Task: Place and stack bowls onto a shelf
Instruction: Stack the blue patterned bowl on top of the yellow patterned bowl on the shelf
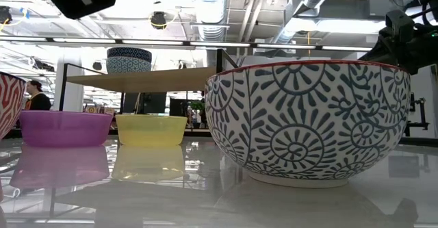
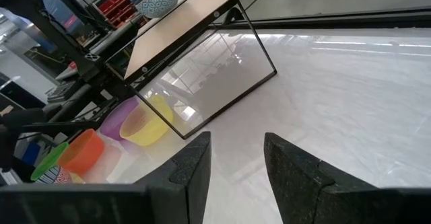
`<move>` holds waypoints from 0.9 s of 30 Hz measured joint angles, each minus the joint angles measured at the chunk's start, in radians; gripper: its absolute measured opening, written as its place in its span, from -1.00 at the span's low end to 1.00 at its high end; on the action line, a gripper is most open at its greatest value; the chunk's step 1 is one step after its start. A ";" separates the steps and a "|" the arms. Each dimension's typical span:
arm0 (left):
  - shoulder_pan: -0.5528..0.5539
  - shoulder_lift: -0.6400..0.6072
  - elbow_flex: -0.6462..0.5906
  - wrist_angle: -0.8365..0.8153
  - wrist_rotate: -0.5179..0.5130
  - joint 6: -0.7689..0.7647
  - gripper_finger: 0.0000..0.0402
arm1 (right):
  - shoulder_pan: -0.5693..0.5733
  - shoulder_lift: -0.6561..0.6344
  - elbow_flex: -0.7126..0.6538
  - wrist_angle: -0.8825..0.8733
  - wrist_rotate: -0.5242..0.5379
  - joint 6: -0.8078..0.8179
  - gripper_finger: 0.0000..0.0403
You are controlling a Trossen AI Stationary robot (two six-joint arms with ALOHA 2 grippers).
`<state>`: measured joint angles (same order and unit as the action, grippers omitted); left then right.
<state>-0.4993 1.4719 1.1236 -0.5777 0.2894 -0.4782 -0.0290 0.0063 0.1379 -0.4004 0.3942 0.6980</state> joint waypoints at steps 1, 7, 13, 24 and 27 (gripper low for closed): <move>-0.004 0.000 0.000 -0.001 -0.010 0.000 -0.11 | 0.000 0.000 0.000 0.000 0.000 0.000 -0.19; -0.022 0.000 0.000 0.000 -0.070 -0.005 -0.11 | 0.000 0.000 0.000 0.000 0.000 0.000 -0.19; -0.023 0.000 0.000 0.000 -0.089 -0.087 -0.11 | 0.000 0.000 0.000 0.000 0.000 0.000 -0.19; -0.025 0.000 0.000 0.096 -0.027 -0.175 -0.11 | 0.000 0.000 0.000 0.000 0.000 0.000 -0.19; -0.025 0.000 0.000 0.114 -0.010 -0.177 -0.11 | 0.000 0.000 0.000 0.000 0.000 0.000 -0.19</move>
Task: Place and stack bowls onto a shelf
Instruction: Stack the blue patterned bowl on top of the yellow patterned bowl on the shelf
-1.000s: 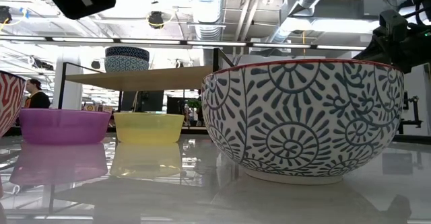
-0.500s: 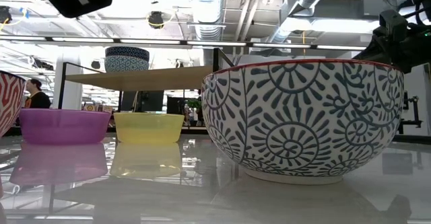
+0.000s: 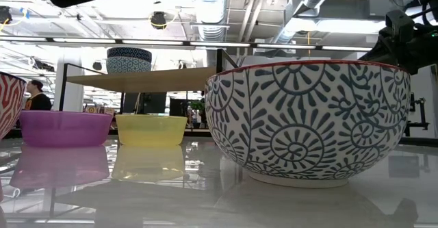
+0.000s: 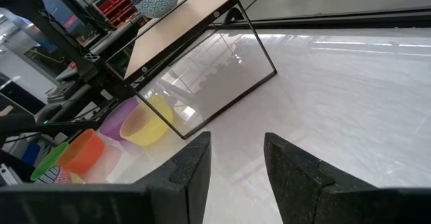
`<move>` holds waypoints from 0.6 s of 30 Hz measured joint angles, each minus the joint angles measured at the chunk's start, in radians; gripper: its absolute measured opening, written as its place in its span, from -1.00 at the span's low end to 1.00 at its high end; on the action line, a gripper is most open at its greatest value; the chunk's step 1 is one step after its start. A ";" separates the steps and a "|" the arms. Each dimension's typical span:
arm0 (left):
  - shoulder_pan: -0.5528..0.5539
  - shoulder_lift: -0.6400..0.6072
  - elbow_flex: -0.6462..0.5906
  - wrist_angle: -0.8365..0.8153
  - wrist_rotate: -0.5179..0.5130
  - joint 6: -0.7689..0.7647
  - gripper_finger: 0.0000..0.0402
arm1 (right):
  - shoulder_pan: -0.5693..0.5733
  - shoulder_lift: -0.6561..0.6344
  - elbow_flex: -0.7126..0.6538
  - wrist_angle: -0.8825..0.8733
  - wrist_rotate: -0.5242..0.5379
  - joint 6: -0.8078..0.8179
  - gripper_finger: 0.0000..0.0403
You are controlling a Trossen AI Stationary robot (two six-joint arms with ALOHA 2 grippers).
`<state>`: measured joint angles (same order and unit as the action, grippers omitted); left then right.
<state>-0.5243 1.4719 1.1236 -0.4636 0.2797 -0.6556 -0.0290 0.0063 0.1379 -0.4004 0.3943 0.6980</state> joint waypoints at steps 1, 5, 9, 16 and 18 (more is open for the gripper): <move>0.000 0.000 0.000 0.005 0.006 0.000 -0.11 | 0.000 0.000 0.000 0.000 0.000 0.000 -0.19; -0.007 0.000 0.000 0.010 0.010 0.009 -0.11 | 0.000 0.000 0.000 0.000 0.000 0.000 -0.19; -0.016 0.000 0.000 0.009 0.010 0.079 -0.11 | 0.000 0.000 0.000 0.000 0.000 0.000 -0.19; -0.022 0.000 0.000 0.005 -0.039 0.189 -0.11 | 0.000 0.000 0.000 0.000 0.000 0.001 -0.19; -0.022 0.000 0.000 0.003 -0.059 0.213 -0.11 | 0.000 0.000 0.000 0.000 0.000 0.001 -0.19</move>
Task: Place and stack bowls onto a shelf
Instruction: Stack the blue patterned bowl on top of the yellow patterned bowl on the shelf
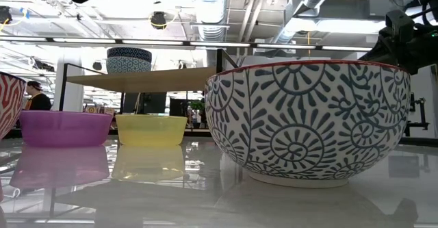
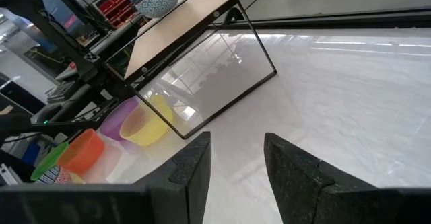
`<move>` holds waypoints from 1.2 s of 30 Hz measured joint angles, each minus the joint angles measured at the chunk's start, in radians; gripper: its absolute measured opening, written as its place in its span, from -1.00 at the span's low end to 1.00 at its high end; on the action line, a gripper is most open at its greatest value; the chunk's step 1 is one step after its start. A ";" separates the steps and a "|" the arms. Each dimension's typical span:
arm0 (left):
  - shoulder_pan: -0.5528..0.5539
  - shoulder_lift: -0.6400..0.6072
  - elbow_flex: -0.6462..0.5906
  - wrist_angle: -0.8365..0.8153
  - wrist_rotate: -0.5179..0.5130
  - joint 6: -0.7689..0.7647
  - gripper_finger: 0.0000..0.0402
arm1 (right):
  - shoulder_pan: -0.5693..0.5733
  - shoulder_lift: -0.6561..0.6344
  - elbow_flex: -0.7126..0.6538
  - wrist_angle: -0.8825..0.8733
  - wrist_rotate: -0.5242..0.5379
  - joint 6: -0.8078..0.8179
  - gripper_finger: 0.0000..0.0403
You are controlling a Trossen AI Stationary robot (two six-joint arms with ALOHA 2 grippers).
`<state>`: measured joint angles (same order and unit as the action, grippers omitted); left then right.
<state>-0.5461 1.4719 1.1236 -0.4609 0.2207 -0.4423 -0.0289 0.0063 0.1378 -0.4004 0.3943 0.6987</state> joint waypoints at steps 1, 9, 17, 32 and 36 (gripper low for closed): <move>0.000 0.000 0.000 -0.005 -0.009 0.011 -0.11 | 0.000 0.000 0.000 0.000 0.000 0.000 -0.19; -0.001 0.002 0.000 -0.125 -0.088 0.021 -0.11 | 0.000 0.000 0.000 0.000 0.000 0.000 -0.19; -0.004 0.002 0.000 -0.171 -0.129 0.021 -0.11 | 0.000 0.000 0.000 0.000 0.000 0.000 -0.19; -0.029 0.003 -0.082 -0.178 -0.167 -0.059 -0.11 | 0.000 0.000 0.000 0.000 0.000 0.000 -0.19; -0.029 0.003 -0.083 -0.169 -0.174 -0.080 -0.11 | 0.000 0.000 0.000 0.000 0.000 0.000 -0.19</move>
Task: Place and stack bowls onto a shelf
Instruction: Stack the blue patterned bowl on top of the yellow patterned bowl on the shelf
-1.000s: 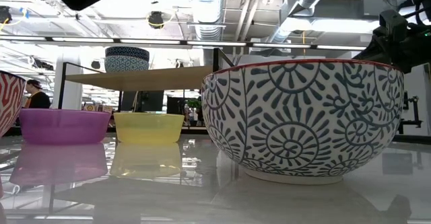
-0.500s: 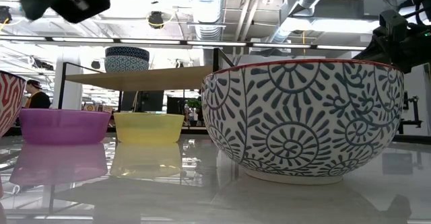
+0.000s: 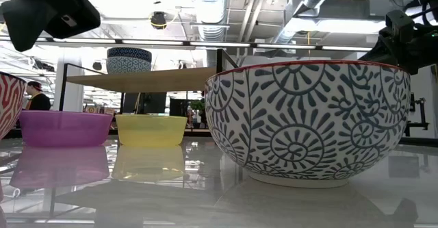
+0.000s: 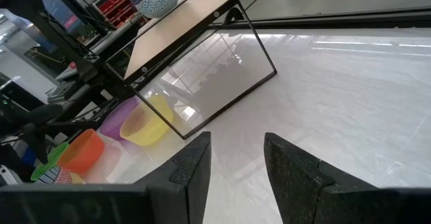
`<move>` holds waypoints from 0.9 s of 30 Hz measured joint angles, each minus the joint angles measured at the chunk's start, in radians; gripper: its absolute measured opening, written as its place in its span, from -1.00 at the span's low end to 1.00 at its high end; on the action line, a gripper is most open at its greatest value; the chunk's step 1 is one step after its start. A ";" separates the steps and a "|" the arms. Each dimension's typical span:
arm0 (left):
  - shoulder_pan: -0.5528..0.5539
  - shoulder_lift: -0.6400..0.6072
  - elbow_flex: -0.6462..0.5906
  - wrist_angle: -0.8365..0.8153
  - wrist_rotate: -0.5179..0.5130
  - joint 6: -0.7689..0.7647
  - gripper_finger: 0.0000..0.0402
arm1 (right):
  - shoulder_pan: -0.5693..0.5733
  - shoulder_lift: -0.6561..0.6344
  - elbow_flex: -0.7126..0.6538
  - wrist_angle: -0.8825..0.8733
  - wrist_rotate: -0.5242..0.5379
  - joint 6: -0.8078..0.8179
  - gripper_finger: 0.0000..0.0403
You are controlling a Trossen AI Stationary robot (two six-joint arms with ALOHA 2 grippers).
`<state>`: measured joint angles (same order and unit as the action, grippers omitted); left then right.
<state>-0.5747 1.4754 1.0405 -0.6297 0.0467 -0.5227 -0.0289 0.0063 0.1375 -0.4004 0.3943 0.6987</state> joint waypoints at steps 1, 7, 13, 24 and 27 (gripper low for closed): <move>0.000 0.000 0.000 0.002 0.001 -0.016 -0.11 | 0.000 0.000 0.000 0.000 0.000 0.000 -0.19; 0.000 0.000 0.000 0.079 0.023 -0.061 -0.11 | 0.000 0.000 0.000 0.000 0.000 0.000 -0.19; 0.000 0.000 0.000 0.094 0.024 -0.060 -0.11 | 0.000 0.000 0.000 0.000 0.000 0.000 -0.19; -0.009 0.147 0.001 0.060 0.080 -0.064 -0.11 | 0.000 0.000 0.000 0.001 -0.002 0.008 -0.19; -0.009 0.200 0.001 0.061 0.136 -0.088 -0.11 | 0.000 0.000 0.000 0.003 -0.002 0.008 -0.19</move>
<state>-0.5838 1.6758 1.0416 -0.5682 0.1829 -0.6112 -0.0288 0.0063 0.1375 -0.3973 0.3923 0.7071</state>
